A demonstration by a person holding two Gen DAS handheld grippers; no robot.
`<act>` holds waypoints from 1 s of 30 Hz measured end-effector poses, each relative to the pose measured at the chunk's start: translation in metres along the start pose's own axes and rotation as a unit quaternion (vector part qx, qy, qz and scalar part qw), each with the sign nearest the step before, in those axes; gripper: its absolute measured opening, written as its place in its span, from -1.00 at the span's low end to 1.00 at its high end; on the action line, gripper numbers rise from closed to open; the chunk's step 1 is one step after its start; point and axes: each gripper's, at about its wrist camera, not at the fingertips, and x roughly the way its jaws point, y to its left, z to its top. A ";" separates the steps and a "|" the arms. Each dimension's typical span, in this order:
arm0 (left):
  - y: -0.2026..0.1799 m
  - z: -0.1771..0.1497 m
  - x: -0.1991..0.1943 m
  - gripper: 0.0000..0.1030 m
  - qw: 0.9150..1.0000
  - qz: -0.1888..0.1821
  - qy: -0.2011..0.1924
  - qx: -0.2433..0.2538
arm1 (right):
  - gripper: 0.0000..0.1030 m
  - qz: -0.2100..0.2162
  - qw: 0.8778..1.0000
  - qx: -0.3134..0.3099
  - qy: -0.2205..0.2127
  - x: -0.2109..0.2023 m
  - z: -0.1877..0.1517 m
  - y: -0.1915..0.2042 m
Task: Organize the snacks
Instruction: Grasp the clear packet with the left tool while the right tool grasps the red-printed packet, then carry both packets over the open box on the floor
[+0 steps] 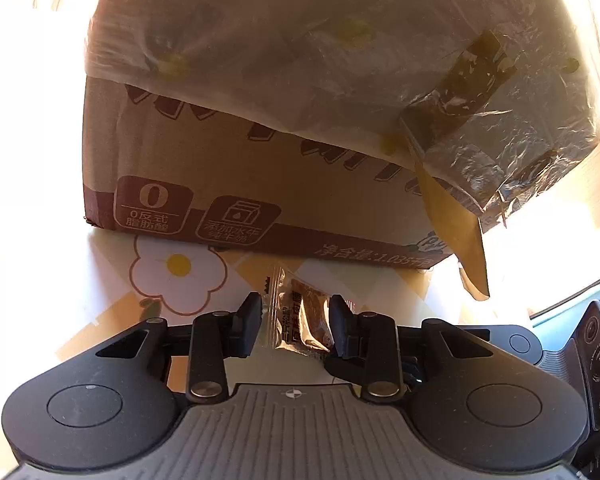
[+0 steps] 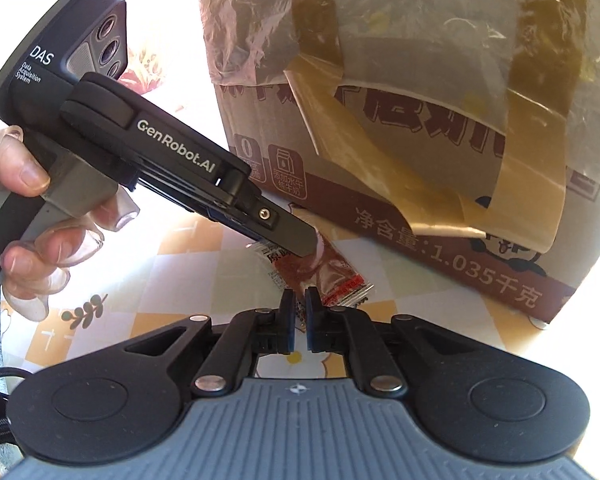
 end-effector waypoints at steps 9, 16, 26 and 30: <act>0.007 -0.008 0.007 -0.28 0.999 -0.018 -0.006 -0.044 | -0.91 0.004 1.000 0.009 -0.009 -0.004 -0.006 -0.001; -0.010 -0.019 0.005 -0.75 1.000 0.008 -0.012 -0.004 | -0.91 -0.002 1.000 0.014 -0.005 -0.004 -0.004 0.002; 0.001 -0.016 -0.018 -0.81 0.998 -0.024 -0.022 -0.053 | -0.09 -0.052 0.999 -0.009 0.003 -0.006 -0.002 0.015; -0.004 -0.017 -0.025 -0.81 0.997 -0.036 -0.023 -0.062 | -0.09 -0.063 0.998 -0.009 -0.001 -0.003 0.000 0.018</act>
